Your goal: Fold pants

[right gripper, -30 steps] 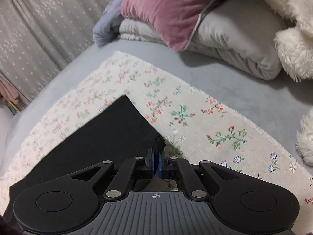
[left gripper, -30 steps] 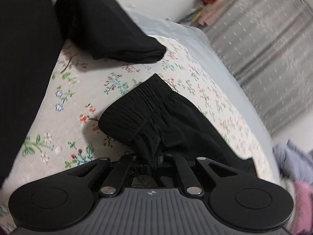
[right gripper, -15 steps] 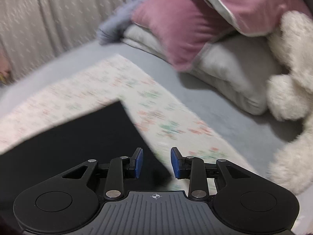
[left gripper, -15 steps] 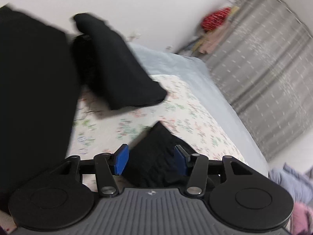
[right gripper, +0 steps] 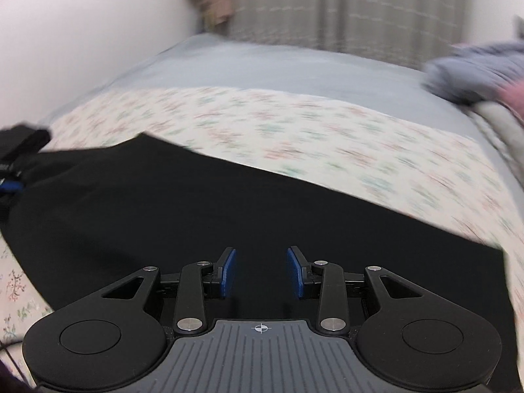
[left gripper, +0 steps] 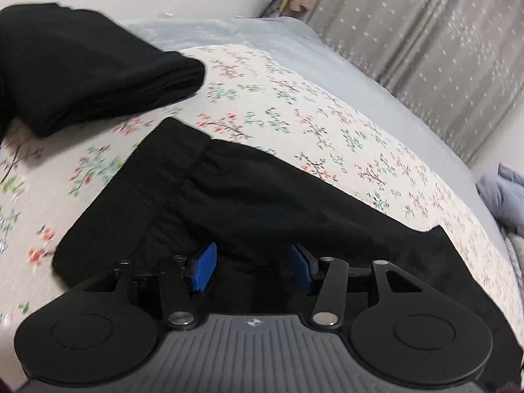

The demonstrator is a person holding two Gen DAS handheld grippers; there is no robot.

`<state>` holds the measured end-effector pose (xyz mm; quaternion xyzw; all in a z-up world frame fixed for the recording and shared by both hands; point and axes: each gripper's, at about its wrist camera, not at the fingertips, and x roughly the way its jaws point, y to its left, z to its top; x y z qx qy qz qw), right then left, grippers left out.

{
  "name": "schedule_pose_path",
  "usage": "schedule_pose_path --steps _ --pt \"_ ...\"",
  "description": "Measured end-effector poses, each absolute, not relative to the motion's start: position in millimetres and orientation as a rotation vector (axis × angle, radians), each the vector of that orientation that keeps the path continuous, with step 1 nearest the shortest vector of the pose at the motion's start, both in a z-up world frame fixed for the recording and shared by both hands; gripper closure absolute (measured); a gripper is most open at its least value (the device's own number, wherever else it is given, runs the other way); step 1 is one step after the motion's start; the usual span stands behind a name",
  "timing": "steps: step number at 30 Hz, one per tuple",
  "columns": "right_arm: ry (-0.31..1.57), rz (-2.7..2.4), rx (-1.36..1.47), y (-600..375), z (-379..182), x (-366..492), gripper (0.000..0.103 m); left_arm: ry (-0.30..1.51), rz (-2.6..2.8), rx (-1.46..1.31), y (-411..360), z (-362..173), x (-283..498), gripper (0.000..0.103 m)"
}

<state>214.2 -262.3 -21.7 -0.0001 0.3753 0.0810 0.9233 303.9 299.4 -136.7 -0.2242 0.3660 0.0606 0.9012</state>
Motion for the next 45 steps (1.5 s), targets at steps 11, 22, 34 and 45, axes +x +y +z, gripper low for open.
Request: schedule_pose_path --steps 11,22,34,45 --pt "0.844 0.494 0.087 -142 -16 407 0.069 0.732 0.125 -0.572 301 -138 323 0.035" --pt "0.955 0.611 -0.008 -77 -61 484 0.082 0.763 0.099 -0.624 299 -136 331 0.035" --pt "0.769 0.457 -0.142 -62 -38 469 0.103 0.725 0.158 -0.659 310 -130 324 0.036" --pt "0.783 0.313 -0.156 -50 -67 471 0.103 0.656 0.223 -0.659 341 -116 305 0.038"
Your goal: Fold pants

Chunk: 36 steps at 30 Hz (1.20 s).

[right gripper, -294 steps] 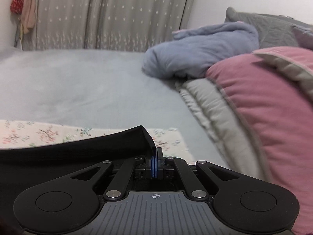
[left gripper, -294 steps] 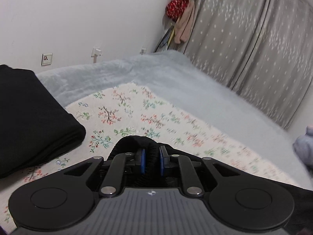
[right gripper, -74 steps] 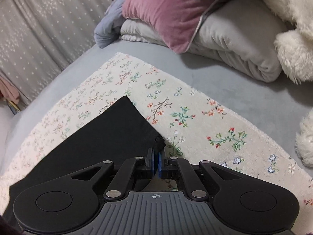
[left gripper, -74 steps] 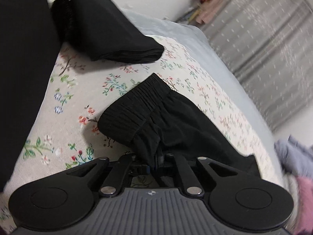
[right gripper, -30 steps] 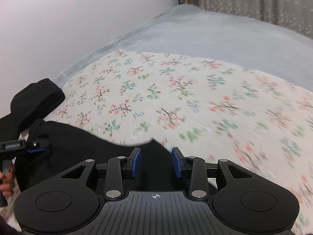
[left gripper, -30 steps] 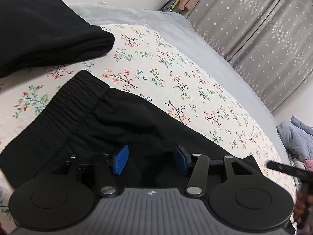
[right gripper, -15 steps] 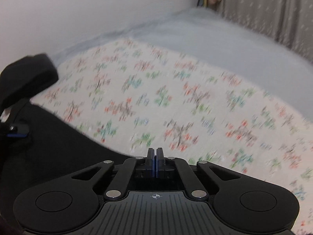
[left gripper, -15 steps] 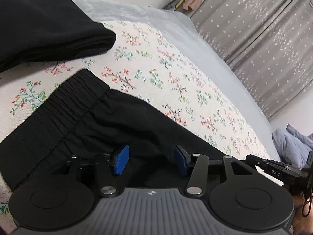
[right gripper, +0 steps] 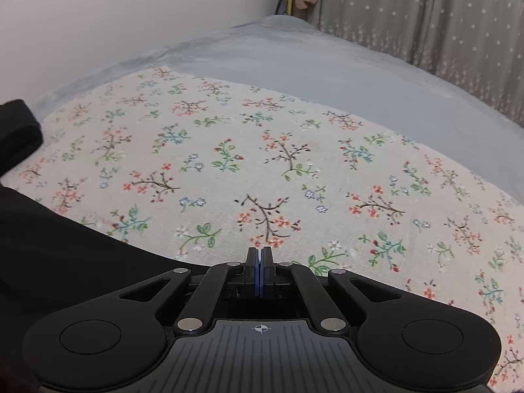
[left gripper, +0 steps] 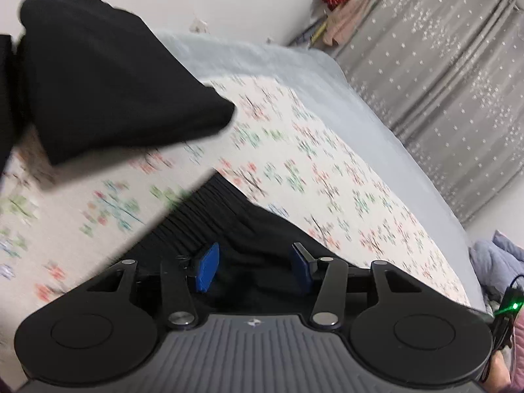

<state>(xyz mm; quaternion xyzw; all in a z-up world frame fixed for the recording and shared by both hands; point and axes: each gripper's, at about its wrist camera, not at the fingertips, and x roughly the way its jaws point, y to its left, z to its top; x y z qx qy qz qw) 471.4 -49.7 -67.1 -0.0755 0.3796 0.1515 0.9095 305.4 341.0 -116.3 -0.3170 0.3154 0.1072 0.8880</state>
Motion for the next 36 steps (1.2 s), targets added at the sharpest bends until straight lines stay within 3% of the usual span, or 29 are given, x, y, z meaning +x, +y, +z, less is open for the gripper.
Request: schedule_pose_path --steps 13,15,17,19,21,23,29,34,35,36 --pt "0.732 0.099 -0.25 -28 -77 466 0.103 0.624 0.294 -0.809 395 -117 265 0.037" --pt "0.719 0.02 -0.282 -26 -73 464 0.091 0.61 0.283 -0.839 400 -115 260 0.037" --pt "0.694 0.071 -0.266 -20 -60 449 0.09 0.623 0.262 -0.84 402 -115 261 0.037" --pt "0.675 0.23 -0.266 1 -44 422 0.082 0.665 0.265 -0.827 402 -116 264 0.038" --pt "0.631 0.412 -0.324 36 -31 386 0.054 0.654 0.277 -0.872 407 -117 259 0.038" --pt "0.581 0.607 -0.434 76 -26 347 0.045 0.623 0.269 -0.923 413 -116 254 0.038" --pt "0.497 0.953 -0.605 176 -17 259 0.045 0.627 0.33 -0.9 427 -114 241 0.038" --pt "0.427 0.965 -0.728 241 -30 242 0.048 0.623 0.324 -0.965 441 -121 236 0.038" --pt "0.433 0.95 -0.738 249 -37 247 0.052 0.626 0.327 -0.971 442 -122 235 0.038" --pt "0.449 0.938 -0.748 257 -43 249 0.067 0.628 0.328 -0.978 444 -123 234 0.038"
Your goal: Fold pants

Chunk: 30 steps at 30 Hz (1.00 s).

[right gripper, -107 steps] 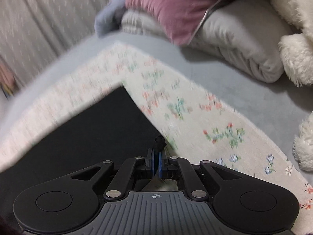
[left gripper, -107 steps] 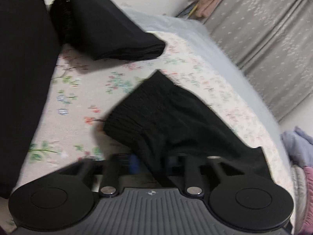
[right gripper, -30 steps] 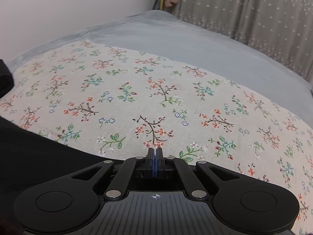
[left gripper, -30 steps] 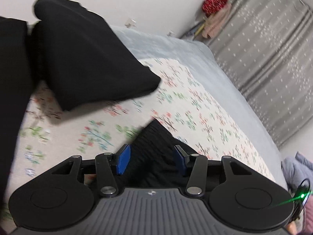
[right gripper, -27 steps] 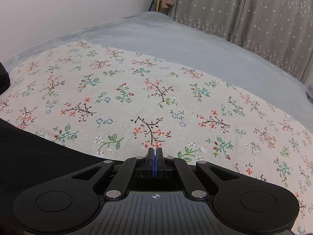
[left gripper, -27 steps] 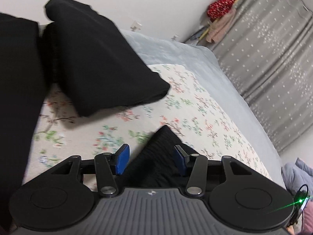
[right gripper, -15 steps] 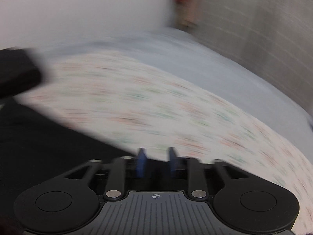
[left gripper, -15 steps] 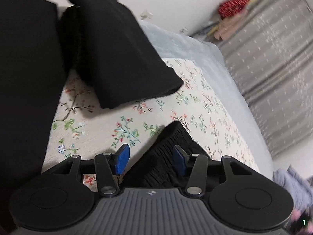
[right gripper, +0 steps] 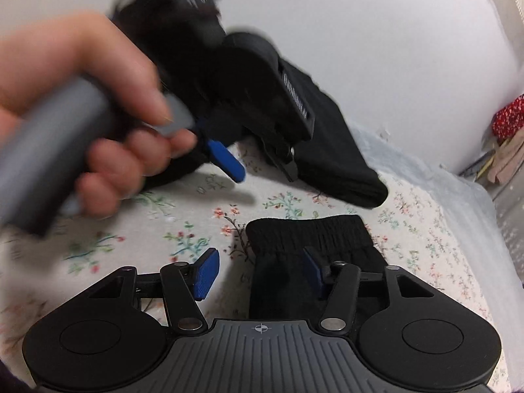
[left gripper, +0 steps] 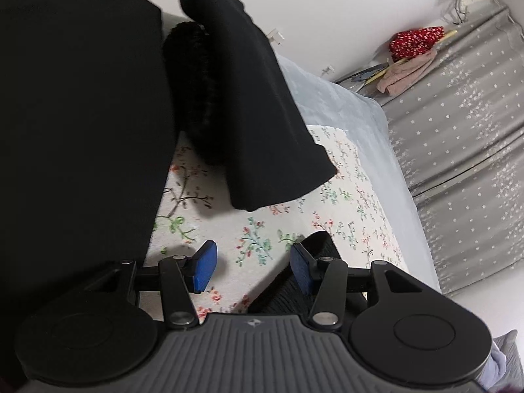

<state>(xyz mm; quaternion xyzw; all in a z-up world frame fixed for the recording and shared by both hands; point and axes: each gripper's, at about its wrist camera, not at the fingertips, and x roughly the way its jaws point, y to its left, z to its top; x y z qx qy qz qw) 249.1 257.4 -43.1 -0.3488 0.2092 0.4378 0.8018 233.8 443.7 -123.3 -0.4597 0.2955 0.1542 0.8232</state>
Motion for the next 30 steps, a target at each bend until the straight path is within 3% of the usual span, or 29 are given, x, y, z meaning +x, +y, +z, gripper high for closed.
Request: schedule_pose_path --steps 2,12,20,22,23,24,26,30 --pt "0.477 0.889 -0.746 259 -51 261 0.092 0.627 0.325 -1.0 447 -125 232 0.038" --pt "0.653 0.888 -0.141 191 -17 340 0.096 0.683 0.224 -1.049 441 -128 235 0.037" --pt "0.55 0.8 -0.167 189 -6 336 0.096 0.743 0.155 -1.239 418 -159 246 0.033" --pt "0.537 0.779 -0.164 189 -7 334 0.096 0.75 0.193 -1.171 409 -161 251 0.039" --pt "0.53 0.765 -0.152 188 -7 334 0.096 0.76 0.227 -1.123 405 -159 253 0.067" --pt "0.525 0.754 -0.139 185 -5 334 0.096 0.769 0.26 -1.086 404 -158 253 0.074" --pt "0.514 0.745 -0.114 180 -4 334 0.096 0.749 0.283 -1.109 410 -155 247 0.081" --pt "0.462 0.808 -0.137 183 1 313 0.096 0.74 0.302 -1.04 409 -135 231 0.082"
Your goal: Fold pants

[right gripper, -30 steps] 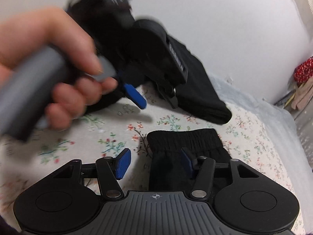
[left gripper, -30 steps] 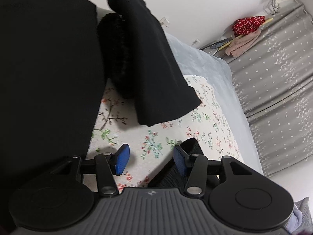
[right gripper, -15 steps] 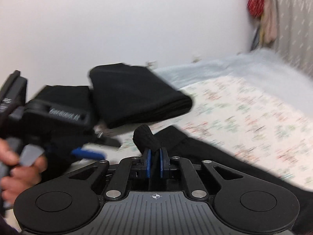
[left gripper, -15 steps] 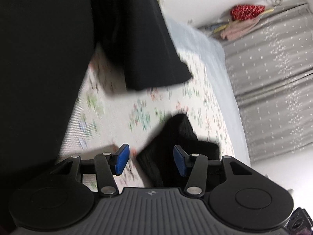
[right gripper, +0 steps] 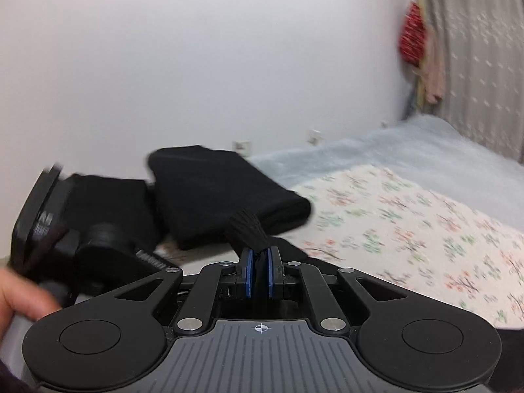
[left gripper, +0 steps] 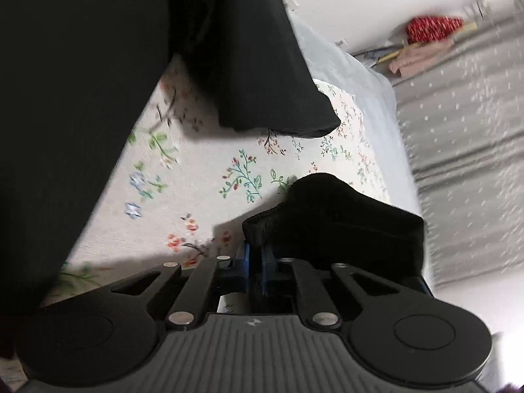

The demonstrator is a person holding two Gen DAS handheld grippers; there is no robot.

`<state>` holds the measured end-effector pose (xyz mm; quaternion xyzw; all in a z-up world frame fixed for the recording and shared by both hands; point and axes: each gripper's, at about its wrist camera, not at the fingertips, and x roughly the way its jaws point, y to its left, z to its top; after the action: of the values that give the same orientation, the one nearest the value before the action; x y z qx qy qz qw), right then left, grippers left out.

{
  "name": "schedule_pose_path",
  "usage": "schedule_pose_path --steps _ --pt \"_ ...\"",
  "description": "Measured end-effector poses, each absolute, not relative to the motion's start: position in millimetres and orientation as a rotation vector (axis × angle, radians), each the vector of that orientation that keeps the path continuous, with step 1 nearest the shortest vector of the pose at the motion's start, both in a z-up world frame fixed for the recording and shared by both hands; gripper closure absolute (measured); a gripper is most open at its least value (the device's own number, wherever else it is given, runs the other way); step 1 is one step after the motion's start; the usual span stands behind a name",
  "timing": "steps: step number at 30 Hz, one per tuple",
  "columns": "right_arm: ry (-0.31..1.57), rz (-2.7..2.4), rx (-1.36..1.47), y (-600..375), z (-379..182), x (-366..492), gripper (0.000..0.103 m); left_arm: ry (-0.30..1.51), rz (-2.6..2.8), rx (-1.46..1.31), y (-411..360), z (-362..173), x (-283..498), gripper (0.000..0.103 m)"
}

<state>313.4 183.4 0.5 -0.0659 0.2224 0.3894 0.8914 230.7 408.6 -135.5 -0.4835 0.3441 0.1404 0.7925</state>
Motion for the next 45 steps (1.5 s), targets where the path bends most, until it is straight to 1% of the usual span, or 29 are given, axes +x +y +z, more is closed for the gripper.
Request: schedule_pose_path --steps 3,7,10,11,14,17,19,20,21,22,23,24,25,26,28,29,30,33,36,40,43,45 --pt "0.472 0.871 -0.238 202 -12 295 0.096 0.785 0.339 -0.992 406 -136 229 0.082" --pt "0.564 0.92 -0.267 220 -43 296 0.095 0.815 0.33 -1.121 420 -152 224 0.08" --pt "0.591 0.931 -0.307 231 -56 295 0.094 0.81 0.34 -1.217 430 -155 214 0.079" --pt "0.599 0.935 -0.311 233 -59 293 0.092 0.804 0.349 -1.226 429 -153 215 0.079" --pt "0.629 0.92 -0.323 246 -68 294 0.088 0.786 0.399 -1.188 430 -146 214 0.081" --pt "0.649 0.903 -0.315 250 -74 297 0.087 0.766 0.43 -1.148 433 -142 214 0.079" --pt "0.679 0.903 -0.274 243 -69 299 0.084 0.743 0.434 -1.152 434 -140 214 0.079" --pt "0.703 0.902 -0.246 237 -64 302 0.081 0.727 0.433 -1.152 433 -139 214 0.078" --pt "0.715 0.896 -0.206 226 -57 303 0.074 0.713 0.436 -1.14 433 -136 213 0.078" --pt "0.706 0.888 -0.158 210 -48 302 0.068 0.697 0.435 -1.123 433 -131 210 0.078" --pt "0.693 0.875 -0.107 193 -38 300 0.051 0.676 0.427 -1.105 431 -127 211 0.078" --pt "0.684 0.851 -0.05 170 -28 295 0.037 0.656 0.415 -1.087 427 -122 212 0.078" --pt "0.685 0.825 0.014 143 -18 292 0.035 0.633 0.394 -1.072 423 -116 212 0.078" --pt "0.692 0.806 0.077 114 -10 288 0.035 0.608 0.362 -1.053 418 -111 214 0.078" --pt "0.71 0.77 0.196 51 1 278 0.035 0.564 0.273 -0.985 405 -99 218 0.069" --pt "0.723 0.744 0.241 21 6 273 0.035 0.566 0.228 -0.948 396 -96 223 0.061" --pt "0.735 0.704 0.275 -16 9 262 0.035 0.592 0.183 -0.917 387 -97 230 0.059" --pt "0.762 0.546 0.295 -110 17 226 0.035 0.706 0.112 -0.881 360 -110 252 0.059" --pt "0.771 0.386 0.308 -189 13 200 0.033 0.751 0.117 -0.82 340 -117 268 0.059" --pt "0.774 0.219 0.413 -275 -23 181 0.033 0.801 0.193 -0.648 322 -126 282 0.059" --pt "0.834 0.13 0.476 -309 -63 179 0.033 0.806 0.215 -0.575 319 -141 292 0.06" --pt "0.902 0.065 0.397 -323 -78 175 0.038 0.791 0.213 -0.522 322 -140 294 0.061"
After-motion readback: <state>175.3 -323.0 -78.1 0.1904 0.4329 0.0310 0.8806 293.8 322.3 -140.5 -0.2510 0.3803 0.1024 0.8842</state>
